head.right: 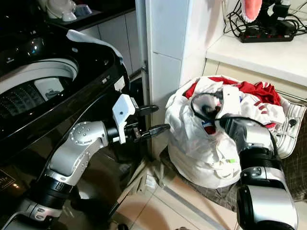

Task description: Clothes washing

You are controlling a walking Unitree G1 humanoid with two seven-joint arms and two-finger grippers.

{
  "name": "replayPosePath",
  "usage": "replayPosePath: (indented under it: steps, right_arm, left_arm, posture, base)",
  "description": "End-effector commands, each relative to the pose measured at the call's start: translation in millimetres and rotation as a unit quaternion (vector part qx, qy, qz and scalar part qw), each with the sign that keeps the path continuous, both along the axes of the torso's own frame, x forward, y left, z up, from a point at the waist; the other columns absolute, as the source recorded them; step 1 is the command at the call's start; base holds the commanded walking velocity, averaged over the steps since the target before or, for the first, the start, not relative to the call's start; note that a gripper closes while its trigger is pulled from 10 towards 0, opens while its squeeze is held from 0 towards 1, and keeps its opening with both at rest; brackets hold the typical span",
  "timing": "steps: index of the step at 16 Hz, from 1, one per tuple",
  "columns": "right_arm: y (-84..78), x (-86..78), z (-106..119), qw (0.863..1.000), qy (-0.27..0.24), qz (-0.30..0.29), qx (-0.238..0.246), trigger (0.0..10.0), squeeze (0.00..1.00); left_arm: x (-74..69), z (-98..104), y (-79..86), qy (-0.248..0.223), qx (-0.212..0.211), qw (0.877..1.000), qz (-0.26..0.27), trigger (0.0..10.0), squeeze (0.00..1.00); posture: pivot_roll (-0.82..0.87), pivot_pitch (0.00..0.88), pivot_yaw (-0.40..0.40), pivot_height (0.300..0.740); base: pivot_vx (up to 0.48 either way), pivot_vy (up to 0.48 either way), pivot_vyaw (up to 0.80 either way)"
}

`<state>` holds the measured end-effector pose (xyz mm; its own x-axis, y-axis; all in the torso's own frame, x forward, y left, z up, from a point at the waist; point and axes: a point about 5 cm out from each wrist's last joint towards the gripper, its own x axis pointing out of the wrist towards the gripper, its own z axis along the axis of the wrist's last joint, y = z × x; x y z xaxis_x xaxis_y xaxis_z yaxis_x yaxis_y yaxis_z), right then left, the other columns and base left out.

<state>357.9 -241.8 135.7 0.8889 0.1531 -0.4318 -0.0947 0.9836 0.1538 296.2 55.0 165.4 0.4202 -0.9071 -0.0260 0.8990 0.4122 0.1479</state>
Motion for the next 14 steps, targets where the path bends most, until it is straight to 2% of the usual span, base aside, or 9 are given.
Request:
replayPosePath:
  steps: [1,5,7,8,9,10,11,12,14]
  right_arm:
    - [15.3,12.0,47.2,0.996,-0.071,0.032,0.04,0.0,0.0]
    - [41.5,9.4,112.7,0.975,-0.155,0.118,0.109,0.0,0.0]
    - [63.2,-2.0,160.2,0.946,-0.211,0.181,0.165,0.0,0.0]
    - [70.9,-7.2,176.9,0.933,-0.23,0.204,0.189,0.0,0.0]
    - [79.4,-13.1,192.6,0.916,-0.246,0.23,0.216,0.0,0.0]
    - [83.2,-16.0,199.0,0.908,-0.253,0.243,0.228,0.0,0.0]
    - [92.6,-23.8,211.8,0.89,-0.263,0.272,0.254,0.0,0.0]
    - [100.0,-28.1,216.0,0.882,-0.262,0.29,0.262,0.0,0.0]
    - [109.6,-31.1,215.2,0.876,-0.251,0.305,0.277,0.0,0.0]
  left_arm:
    - [11.6,12.1,5.2,-0.037,-0.011,0.998,0.053,10.0,0.0]
    - [27.3,41.7,11.4,-0.1,-0.057,0.987,0.113,10.0,0.0]
    - [31.2,68.9,11.8,-0.148,-0.1,0.975,0.13,10.0,0.0]
    - [31.5,78.2,10.3,-0.154,-0.12,0.973,0.126,10.0,0.0]
    - [27.8,86.9,6.2,-0.145,-0.15,0.973,0.095,10.0,1.0]
    - [24.3,90.1,3.5,-0.139,-0.164,0.974,0.072,10.0,1.0]
    - [15.5,94.2,-4.8,-0.136,-0.173,0.975,0.023,10.0,1.0]
    - [12.5,95.1,-10.7,-0.141,-0.173,0.975,0.011,10.0,1.0]
    - [12.5,93.7,-17.6,-0.14,-0.167,0.976,0.009,10.0,1.0]
  posture:
    - [-0.06,0.0,0.079,0.74]
    - [-0.06,0.0,0.076,0.74]
    - [-0.07,0.0,0.077,0.74]
    - [-0.07,0.0,0.077,0.74]
    - [-0.07,0.0,0.076,0.74]
    - [-0.07,0.0,0.076,0.74]
    - [-0.07,0.0,0.073,0.74]
    - [-0.08,0.0,0.071,0.74]
    - [-0.07,0.0,0.068,0.74]
  base:
    - [0.0,0.0,0.0]
    - [0.0,0.0,0.0]
    - [0.0,0.0,0.0]
    - [0.0,0.0,0.0]
    - [0.0,0.0,0.0]
    - [0.0,0.0,0.0]
    - [0.0,0.0,0.0]
    - [0.0,0.0,0.0]
    - [0.0,0.0,0.0]
